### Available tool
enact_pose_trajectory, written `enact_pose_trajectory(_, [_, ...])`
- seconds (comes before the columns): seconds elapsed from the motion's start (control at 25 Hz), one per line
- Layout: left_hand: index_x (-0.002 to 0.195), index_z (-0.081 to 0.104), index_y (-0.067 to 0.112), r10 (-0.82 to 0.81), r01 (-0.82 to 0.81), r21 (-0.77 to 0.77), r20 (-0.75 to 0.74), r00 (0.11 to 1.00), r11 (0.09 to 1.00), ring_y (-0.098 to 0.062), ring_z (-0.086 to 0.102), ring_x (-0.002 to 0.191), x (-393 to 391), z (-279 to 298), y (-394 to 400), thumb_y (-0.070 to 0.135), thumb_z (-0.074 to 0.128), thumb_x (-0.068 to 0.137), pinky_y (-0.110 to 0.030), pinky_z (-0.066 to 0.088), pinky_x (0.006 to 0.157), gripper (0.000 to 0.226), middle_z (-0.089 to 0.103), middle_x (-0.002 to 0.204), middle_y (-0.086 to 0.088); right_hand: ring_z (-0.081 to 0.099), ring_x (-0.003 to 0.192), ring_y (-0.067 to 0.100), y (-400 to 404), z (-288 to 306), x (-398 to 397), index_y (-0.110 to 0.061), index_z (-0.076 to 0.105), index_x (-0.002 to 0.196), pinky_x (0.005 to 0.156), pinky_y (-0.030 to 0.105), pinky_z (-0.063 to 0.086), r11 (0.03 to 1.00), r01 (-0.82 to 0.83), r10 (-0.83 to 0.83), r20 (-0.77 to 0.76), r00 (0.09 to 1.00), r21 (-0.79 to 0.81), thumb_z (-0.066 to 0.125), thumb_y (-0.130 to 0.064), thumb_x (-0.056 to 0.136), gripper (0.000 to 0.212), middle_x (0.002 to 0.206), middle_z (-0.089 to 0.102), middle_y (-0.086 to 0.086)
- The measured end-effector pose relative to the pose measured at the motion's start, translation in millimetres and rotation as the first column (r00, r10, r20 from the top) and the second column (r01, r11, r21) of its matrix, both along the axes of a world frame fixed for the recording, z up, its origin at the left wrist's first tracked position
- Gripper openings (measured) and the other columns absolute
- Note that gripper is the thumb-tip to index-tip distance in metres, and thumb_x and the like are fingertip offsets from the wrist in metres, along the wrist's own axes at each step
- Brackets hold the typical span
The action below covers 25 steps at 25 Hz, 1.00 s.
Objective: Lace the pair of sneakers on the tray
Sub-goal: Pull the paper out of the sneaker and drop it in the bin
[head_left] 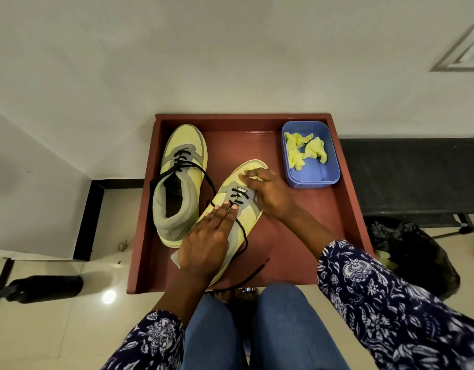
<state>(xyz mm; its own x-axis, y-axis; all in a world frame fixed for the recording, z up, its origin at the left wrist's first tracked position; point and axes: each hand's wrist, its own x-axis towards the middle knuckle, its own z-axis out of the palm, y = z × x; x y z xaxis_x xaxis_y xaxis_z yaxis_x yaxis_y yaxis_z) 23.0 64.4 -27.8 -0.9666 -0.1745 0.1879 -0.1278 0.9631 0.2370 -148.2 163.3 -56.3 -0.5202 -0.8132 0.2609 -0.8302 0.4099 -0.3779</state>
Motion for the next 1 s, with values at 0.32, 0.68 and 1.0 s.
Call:
enact_pose_trajectory(0.32, [0.115, 0.065, 0.01, -0.011, 0.011, 0.017, -0.021, 1.0, 1.0, -0.023, 0.066, 0.102, 1, -2, -2, 0.001, 0.038, 0.07, -0.031, 0.057, 0.073, 0.053, 0.065, 0.119, -0.01, 0.048, 0.114, 0.039, -3, 12, -19, -0.002, 0.059, 0.121, 0.09, 0.03, 0.038, 0.943, 0.291, -0.316, 0.164, 0.934, 0.159, 0.04, -0.008, 0.09, 0.037, 0.123, 0.052, 0.024])
enact_pose_trajectory(0.68, [0.115, 0.064, 0.009, -0.008, 0.008, -0.01, -0.033, 0.999, 1.0, -0.024, 0.066, 0.103, 1, -3, -2, -0.001, 0.038, 0.071, -0.032, 0.057, 0.074, 0.052, 0.064, 0.119, -0.01, 0.05, 0.111, 0.034, -55, 29, -22, -0.011, 0.063, 0.115, 0.098, 0.037, 0.038, 0.891, 0.227, -0.273, 0.065, 0.96, 0.394, 0.046, 0.002, 0.083, 0.039, 0.117, 0.055, 0.012])
enact_pose_trajectory(1.0, [0.116, 0.064, 0.011, 0.013, -0.013, 0.007, 0.013, 1.0, 1.0, -0.021, 0.066, 0.103, 1, -1, -1, 0.003, 0.035, 0.072, -0.029, 0.056, 0.072, 0.054, 0.064, 0.12, -0.008, 0.05, 0.111, 0.026, -55, 29, -14, -0.016, 0.064, 0.118, 0.093, 0.03, 0.031, 0.904, -0.149, 0.094, 0.154, 0.984, 0.401, 0.049, -0.001, 0.085, 0.039, 0.113, 0.059, 0.009])
